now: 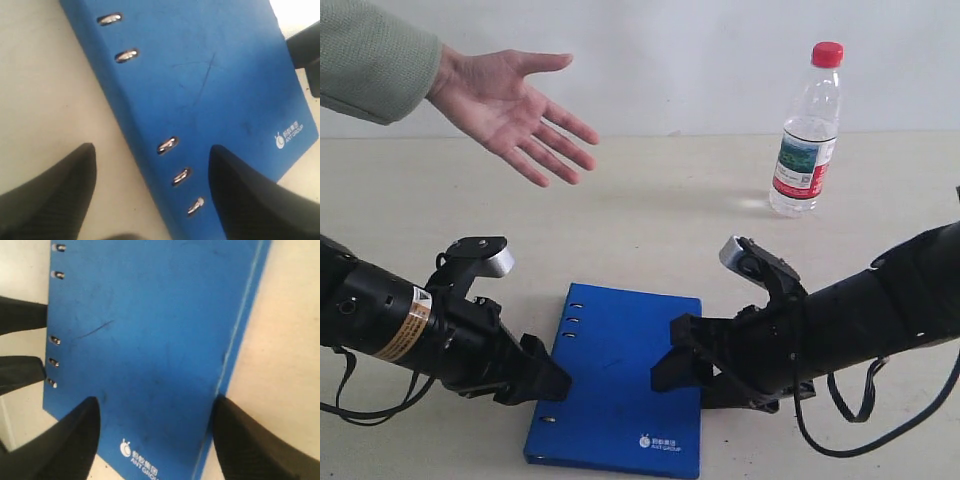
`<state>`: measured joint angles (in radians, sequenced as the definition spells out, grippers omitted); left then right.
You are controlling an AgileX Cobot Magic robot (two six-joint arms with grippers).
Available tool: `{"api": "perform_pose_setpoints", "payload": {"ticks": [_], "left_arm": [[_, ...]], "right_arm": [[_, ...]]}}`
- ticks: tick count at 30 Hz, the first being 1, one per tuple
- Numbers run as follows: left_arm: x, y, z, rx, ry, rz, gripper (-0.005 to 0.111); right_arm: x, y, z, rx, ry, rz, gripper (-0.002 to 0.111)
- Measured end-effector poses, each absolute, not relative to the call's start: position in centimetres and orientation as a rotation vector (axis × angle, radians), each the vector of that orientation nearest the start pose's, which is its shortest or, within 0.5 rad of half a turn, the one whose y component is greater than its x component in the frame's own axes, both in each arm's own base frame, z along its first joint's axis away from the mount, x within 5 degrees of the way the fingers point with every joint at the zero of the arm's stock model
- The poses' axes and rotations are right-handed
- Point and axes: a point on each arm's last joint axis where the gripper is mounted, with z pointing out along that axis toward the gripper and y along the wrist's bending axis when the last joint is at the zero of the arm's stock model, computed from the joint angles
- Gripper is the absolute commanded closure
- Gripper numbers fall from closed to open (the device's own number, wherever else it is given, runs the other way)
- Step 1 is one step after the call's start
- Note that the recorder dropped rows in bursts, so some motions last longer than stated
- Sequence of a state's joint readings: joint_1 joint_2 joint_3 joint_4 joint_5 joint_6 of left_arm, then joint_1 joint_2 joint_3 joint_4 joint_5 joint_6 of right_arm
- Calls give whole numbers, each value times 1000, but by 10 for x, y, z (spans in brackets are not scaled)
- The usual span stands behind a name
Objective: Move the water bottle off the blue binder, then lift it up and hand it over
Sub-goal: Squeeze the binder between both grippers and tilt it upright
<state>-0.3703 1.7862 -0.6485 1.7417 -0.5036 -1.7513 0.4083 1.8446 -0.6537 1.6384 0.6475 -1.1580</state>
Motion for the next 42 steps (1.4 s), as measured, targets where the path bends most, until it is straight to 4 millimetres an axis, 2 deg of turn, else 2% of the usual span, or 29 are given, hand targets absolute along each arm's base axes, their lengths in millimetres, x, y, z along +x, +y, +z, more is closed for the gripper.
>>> {"api": "perform_pose_setpoints", "payload": {"ticks": [3,10,13,17,21,23,25,29,32,34,38,40,42], "left_arm": [[241,-140,111,663,2629,-778,45],[241,-140,111,663,2629,-778,45],[241,-140,111,663,2629,-778,45],[241,-140,111,663,2629,-778,45],[241,-140,111,654,2629,-781,45],[241,-140,111,650,2629,-782,45],[241,-140,111,648,2629,-783,45],[242,-140,112,644,2620,-776,45],[244,-139,114,632,2608,-758,45],[243,-137,123,630,2571,-738,45],[239,-115,138,495,2529,-579,45],[236,-104,141,434,2507,-577,45],[232,-100,141,403,2485,-648,45]], "right_arm": [[237,164,116,-146,2708,1165,49],[234,169,155,-204,2568,1297,49],[231,174,154,-230,2575,1292,49],[228,183,138,-232,2641,1203,49],[229,187,124,-218,2663,1223,49],[231,191,120,-250,2655,1244,56],[235,192,115,-261,2657,1226,68],[241,191,110,-246,2670,1154,109],[243,194,113,-248,2642,1188,108],[243,194,115,-272,2625,1192,108],[243,194,128,-302,2576,1188,108],[243,193,137,-323,2542,1177,108],[244,192,146,-330,2510,1163,108]]}}
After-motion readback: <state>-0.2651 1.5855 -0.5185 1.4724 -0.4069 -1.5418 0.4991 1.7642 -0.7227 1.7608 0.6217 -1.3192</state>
